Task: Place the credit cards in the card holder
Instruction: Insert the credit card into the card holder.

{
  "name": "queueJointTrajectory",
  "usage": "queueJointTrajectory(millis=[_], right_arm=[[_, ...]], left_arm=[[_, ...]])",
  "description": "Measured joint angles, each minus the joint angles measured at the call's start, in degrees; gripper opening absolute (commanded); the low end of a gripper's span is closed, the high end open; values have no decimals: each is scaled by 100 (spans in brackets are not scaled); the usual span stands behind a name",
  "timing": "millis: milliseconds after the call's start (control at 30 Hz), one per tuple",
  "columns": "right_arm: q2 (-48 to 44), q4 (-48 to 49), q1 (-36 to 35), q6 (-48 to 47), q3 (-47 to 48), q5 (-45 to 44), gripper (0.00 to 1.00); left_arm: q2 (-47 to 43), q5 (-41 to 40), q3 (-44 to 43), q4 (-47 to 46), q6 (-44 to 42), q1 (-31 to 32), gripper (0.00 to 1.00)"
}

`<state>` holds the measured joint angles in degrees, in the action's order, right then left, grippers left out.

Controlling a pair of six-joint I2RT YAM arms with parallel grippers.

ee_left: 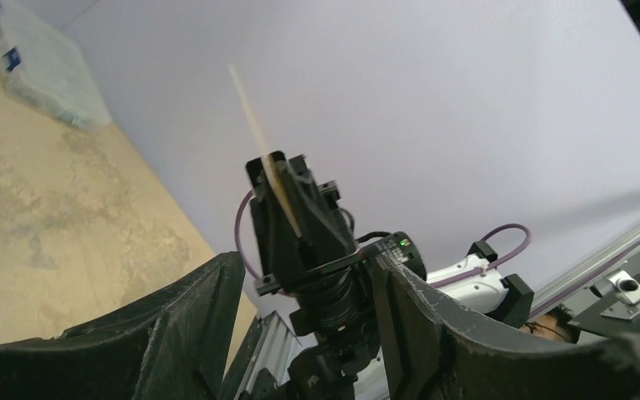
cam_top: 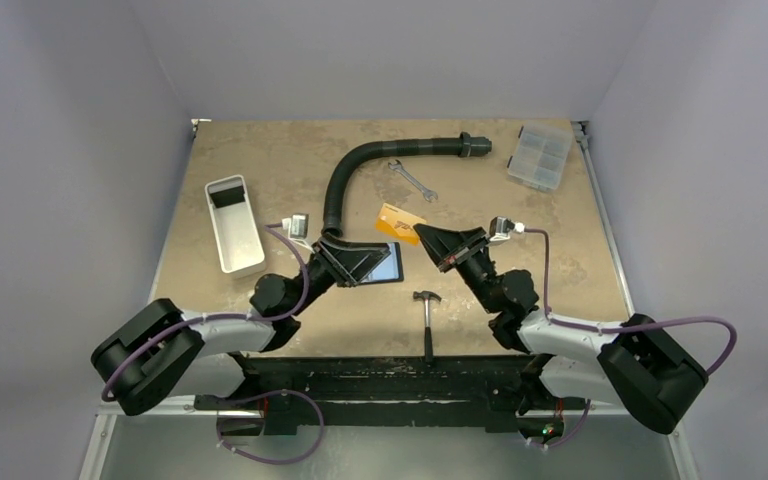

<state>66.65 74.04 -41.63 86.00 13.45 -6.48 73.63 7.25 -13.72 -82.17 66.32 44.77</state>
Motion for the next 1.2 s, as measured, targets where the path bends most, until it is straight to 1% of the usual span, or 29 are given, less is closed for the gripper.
queueJointTrajectory(millis=[133,233,333,433,567,667,733,767,800,833,933,967,1033,1067,1100,1133,1167,1200], right_arm=[[-44,-232,0,-103,157,160,0],[-155,-402,0,-199,293,245,0],[-227,-544,-13,-302,446,341,0],[-223,-570,-72,-358,518,424,0],[-223,-597,-160,-382,518,466,0],[-234,-664,-201,-450,518,446,0],[-299,-778,-212,-518,501,444,0],[-374,-861,-221,-560,476,444,2],[-457,-955,-223,-605,450,448,9],[-570,-1084,-223,-678,420,472,17],[-997,-1585,-98,-1034,407,914,54],[-1187,-1845,-33,-1215,415,1152,63],[-1543,-2361,74,-1620,439,1652,75],[-1735,-2632,149,-1873,452,1976,77],[-1895,-2894,238,-2116,483,2299,77],[-2033,-3309,332,-2472,605,2800,75],[-2048,-3405,402,-2553,645,2914,74],[-2044,-3871,487,-2879,872,3342,73]], left_arm=[[-291,15,-247,138,-162,0,62],[-577,-35,-358,450,-348,0,62],[-804,-184,-378,769,-492,0,55],[-852,-323,-415,1045,-599,0,49],[-850,-487,-422,1292,-621,0,37],[-850,-522,-431,1338,-682,0,22],[-850,-501,-459,1370,-734,4,10],[-852,-472,-466,1370,-748,7,6],[-861,-435,-468,1375,-752,17,0],[-879,-376,-468,1381,-754,35,0],[-1014,-87,-468,1504,-872,31,0],[-1082,26,-485,1637,-935,20,0],[-1231,367,-562,2052,-1115,-22,0],[-1287,546,-621,2271,-1204,-48,0],[-1353,800,-728,2614,-1327,-92,0],[-1408,1084,-866,2983,-1469,-138,0],[-1453,1370,-1012,3351,-1609,-190,0],[-1491,1624,-1139,3665,-1729,-249,0]])
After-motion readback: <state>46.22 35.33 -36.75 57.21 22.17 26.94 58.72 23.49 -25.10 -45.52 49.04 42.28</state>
